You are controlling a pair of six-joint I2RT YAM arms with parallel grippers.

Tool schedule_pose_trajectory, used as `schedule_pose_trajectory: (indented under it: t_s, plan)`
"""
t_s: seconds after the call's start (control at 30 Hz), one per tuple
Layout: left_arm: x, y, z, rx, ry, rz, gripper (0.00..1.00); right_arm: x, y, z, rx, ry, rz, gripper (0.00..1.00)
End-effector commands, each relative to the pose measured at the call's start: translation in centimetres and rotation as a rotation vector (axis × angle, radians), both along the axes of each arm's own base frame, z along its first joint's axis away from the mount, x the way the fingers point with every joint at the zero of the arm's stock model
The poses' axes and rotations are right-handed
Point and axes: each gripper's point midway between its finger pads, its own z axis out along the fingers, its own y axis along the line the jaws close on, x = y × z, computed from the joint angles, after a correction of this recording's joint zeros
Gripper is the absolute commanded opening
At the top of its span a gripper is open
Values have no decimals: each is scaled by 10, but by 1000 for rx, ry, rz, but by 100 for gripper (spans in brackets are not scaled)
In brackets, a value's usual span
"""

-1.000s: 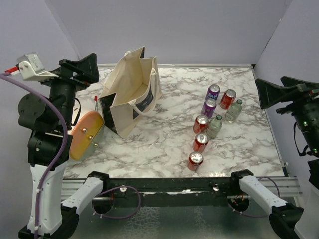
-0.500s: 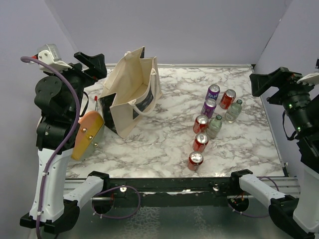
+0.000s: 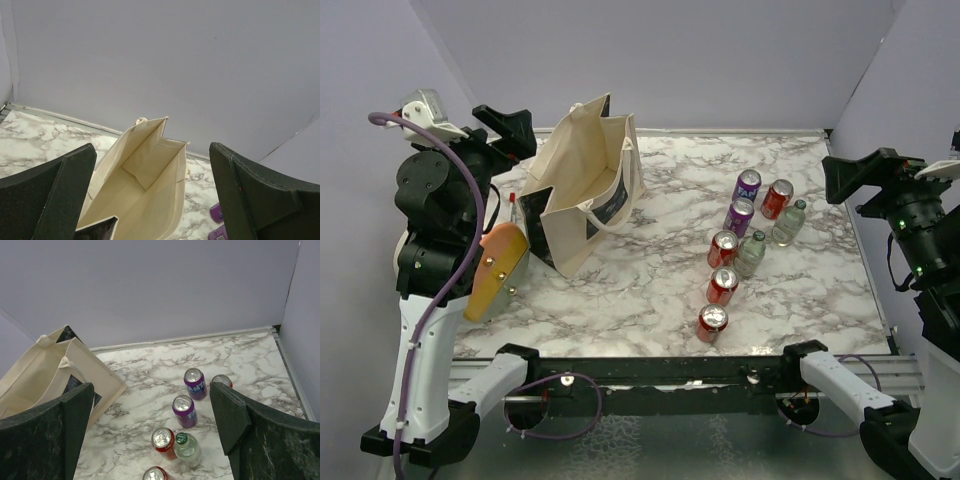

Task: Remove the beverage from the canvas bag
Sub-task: Reset both arms

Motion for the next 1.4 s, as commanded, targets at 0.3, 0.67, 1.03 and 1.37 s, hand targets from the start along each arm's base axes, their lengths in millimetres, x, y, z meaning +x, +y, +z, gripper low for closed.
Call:
schedule_pose_trajectory:
  t_s: [0.3,0.67,1.03,1.37]
  plan:
    - [6,2,-5,-16,3,19,99,7,4,2,-23,-16,21,100]
    - [10,3,-6,-12,9,26,99,12,6,0,-26,-6,26,100]
    - [10,3,-10,-5,18,27,99,14,10,-5,-12,14,42,100]
    - [9,4,-13,2,24,32,99,16,12,-4,-9,19,52,100]
